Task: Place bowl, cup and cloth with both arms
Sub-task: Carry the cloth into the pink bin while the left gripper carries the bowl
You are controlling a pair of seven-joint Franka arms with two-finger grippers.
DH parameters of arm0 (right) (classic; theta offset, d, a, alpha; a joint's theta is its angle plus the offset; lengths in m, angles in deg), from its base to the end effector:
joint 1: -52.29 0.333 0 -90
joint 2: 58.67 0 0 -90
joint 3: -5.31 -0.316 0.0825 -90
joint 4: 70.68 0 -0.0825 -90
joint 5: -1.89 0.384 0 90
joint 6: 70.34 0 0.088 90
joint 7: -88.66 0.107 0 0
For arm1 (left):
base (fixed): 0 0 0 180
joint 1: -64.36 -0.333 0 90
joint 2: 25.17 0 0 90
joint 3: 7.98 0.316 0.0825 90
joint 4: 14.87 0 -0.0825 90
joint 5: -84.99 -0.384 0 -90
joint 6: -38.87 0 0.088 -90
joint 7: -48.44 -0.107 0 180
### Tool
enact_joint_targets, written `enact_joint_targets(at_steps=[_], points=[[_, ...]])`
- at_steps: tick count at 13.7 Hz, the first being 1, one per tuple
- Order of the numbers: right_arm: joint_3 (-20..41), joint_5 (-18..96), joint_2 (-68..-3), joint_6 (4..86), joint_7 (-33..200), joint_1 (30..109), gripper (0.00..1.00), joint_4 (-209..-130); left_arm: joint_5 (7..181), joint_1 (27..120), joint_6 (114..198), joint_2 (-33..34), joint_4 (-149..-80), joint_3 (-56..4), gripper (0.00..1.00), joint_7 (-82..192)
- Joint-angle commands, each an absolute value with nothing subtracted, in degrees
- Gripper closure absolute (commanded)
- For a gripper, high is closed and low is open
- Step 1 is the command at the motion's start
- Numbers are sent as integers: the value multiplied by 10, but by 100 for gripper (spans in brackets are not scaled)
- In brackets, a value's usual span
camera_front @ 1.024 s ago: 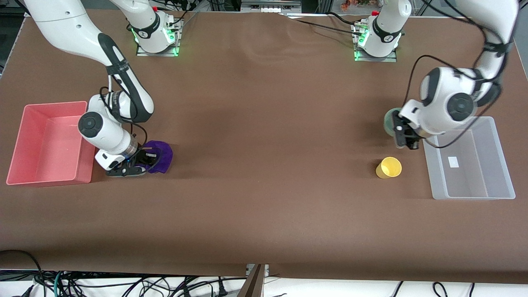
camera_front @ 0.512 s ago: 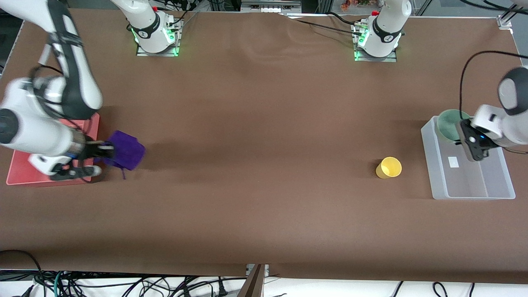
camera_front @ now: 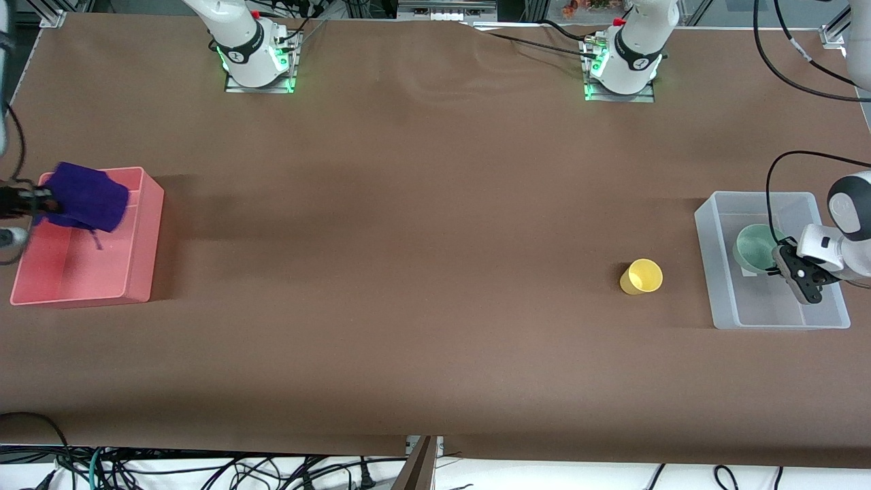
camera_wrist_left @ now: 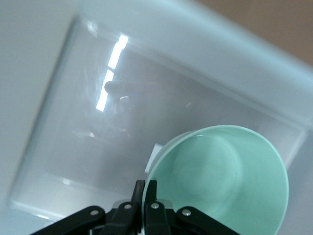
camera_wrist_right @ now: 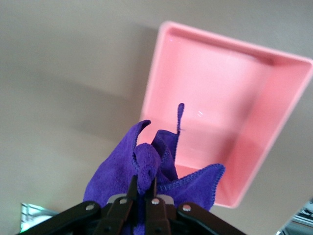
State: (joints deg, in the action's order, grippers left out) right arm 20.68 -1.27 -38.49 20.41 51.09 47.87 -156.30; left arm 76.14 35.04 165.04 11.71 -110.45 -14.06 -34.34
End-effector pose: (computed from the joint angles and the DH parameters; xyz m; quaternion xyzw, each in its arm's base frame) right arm 0.6019 -0.2000 0.4573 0.9767 0.1587 -0.1447 0.0048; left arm 0.6115 0.2762 0.2239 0.8460 -0.5299 -0.0533 0.0250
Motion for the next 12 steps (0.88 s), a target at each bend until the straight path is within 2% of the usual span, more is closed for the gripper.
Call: enact_joint_targets(at_steps=[1, 2, 3, 4, 6, 9, 12], points=[[228, -20, -367, 220, 464, 468, 100, -1576, 751, 324, 1654, 142, -1087, -149, 100, -350], [228, -20, -363, 242, 452, 459, 100, -1593, 758, 324, 1654, 142, -1087, -149, 67, -349], [228, -19, -359, 265, 447, 457, 100, -1614, 759, 325, 1653, 141, -1084, -151, 5, -349], [228, -19, -353, 283, 447, 453, 100, -1628, 759, 327, 1650, 138, -1082, -153, 0, -349], [229, -20, -333, 337, 438, 442, 100, -1659, 760, 330, 1619, 103, -1079, -163, 0, -340], [230, -14, -323, 454, 405, 434, 100, -1726, 760, 330, 1536, 39, -1077, -216, 0, -245], [230, -11, -307, 484, 404, 434, 100, -1745, 760, 330, 1470, 4, -1078, -288, 0, -67]])
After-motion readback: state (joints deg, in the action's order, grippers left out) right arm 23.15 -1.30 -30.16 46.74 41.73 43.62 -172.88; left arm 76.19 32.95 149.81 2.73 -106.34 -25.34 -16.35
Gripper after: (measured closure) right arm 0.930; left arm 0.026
